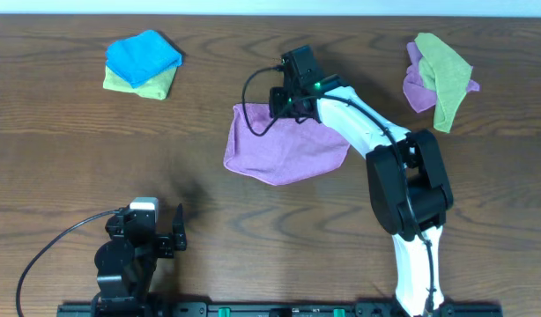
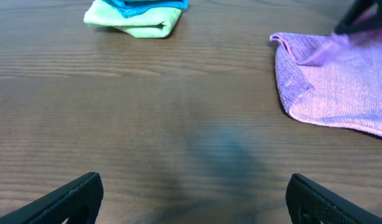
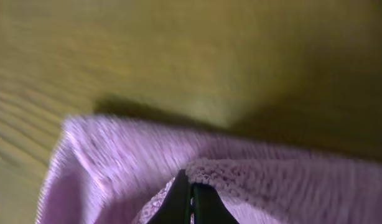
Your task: Fold the cloth
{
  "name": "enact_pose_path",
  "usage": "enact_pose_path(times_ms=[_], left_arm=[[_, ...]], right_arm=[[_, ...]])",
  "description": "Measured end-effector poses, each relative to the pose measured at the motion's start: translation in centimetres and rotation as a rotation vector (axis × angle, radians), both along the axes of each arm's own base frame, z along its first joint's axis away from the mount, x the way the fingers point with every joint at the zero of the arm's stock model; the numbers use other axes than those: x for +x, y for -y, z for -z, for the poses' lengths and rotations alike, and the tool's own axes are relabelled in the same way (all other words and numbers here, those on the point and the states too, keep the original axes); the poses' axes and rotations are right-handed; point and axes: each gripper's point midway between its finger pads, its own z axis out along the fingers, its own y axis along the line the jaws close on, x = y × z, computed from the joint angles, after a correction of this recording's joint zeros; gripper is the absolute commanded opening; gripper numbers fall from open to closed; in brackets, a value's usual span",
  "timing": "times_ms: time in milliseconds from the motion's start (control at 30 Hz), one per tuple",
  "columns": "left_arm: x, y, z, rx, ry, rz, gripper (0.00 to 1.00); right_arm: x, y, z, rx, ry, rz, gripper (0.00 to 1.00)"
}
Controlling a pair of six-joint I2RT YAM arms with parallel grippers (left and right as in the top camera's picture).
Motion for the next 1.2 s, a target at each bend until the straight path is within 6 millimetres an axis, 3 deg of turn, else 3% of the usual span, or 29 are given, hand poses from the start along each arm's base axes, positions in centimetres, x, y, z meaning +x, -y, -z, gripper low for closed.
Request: enact_pose_path(times_ms=[300, 367, 433, 633, 667, 800, 933, 1033, 1133, 1200], left_arm=[[0.0, 0.0, 0.0, -0.029, -0.002, -0.014, 0.95], [0.0, 0.0, 0.0, -0.043, -0.003, -0.021, 0.95], [0.0, 0.0, 0.0, -0.05, -0.003, -0.025, 0.95], [0.0, 0.0, 0.0, -0.065, -0.004, -0.032, 0.95], [0.0, 0.0, 0.0, -0.065, -0.004, -0.032, 0.95], [0.0, 0.0, 0.0, -0.065, -0.005, -0.033, 0.95], [0.2, -0.1, -0.3, -0.063, 0.009, -0.039, 0.95], [0.8, 0.0, -1.7, -0.094, 0.072, -0.039, 0.95], [0.7, 0.2, -1.7, -0.126, 0.061, -0.04, 0.95], [0.6, 0.4, -1.8, -0.143, 0.036, -0.04, 0.95]], right_arm=[[4.8, -4.0, -5.2, 0.121, 0.318, -0.009, 0.04], [5.7, -4.1, -6.2, 0.133, 0.371, 0.011, 0.15], [6.5, -3.9, -7.0, 0.136, 0.415, 0.042, 0.32], [7.7, -3.5, -8.3, 0.14, 0.482, 0.082, 0.61], [7.6, -3.4, -8.1, 0.134, 0.473, 0.082, 0.69], [6.0, -2.5, -5.8, 0.072, 0.362, 0.078, 0.78], [2.3, 0.3, -4.4, -0.033, 0.175, 0.08, 0.82], [-0.2, 3.5, -7.1, -0.076, 0.095, 0.103, 0.86], [-1.4, 6.7, -10.5, -0.074, 0.077, 0.13, 0.86], [-1.7, 8.2, -11.7, -0.062, 0.063, 0.148, 0.88]])
